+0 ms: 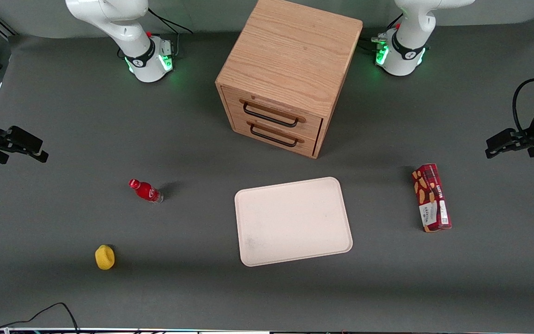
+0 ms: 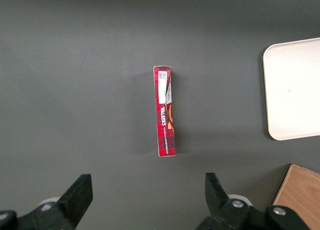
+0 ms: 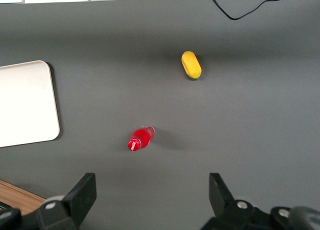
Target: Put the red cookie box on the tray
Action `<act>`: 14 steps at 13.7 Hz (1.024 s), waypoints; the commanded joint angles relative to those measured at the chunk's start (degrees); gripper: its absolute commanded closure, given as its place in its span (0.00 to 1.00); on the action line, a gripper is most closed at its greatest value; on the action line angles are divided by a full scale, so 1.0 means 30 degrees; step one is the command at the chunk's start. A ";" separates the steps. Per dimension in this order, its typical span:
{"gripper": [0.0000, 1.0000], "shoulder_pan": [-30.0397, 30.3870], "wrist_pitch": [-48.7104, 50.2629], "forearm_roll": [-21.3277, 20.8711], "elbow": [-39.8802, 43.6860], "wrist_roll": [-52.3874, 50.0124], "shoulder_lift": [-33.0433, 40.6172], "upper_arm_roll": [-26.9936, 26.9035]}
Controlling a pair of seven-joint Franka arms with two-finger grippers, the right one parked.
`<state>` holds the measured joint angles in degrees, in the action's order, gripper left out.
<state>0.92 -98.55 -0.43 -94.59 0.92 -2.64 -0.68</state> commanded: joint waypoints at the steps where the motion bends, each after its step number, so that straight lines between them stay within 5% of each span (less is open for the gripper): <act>1: 0.00 -0.0190 0.0505 -0.0091 0.0649 -0.0012 -0.0203 -0.0007; 14: 0.00 -0.0220 0.0534 -0.0091 0.1119 0.0190 -0.0526 -0.0007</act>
<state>0.81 -98.44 -0.43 -92.73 0.92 -3.77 -0.43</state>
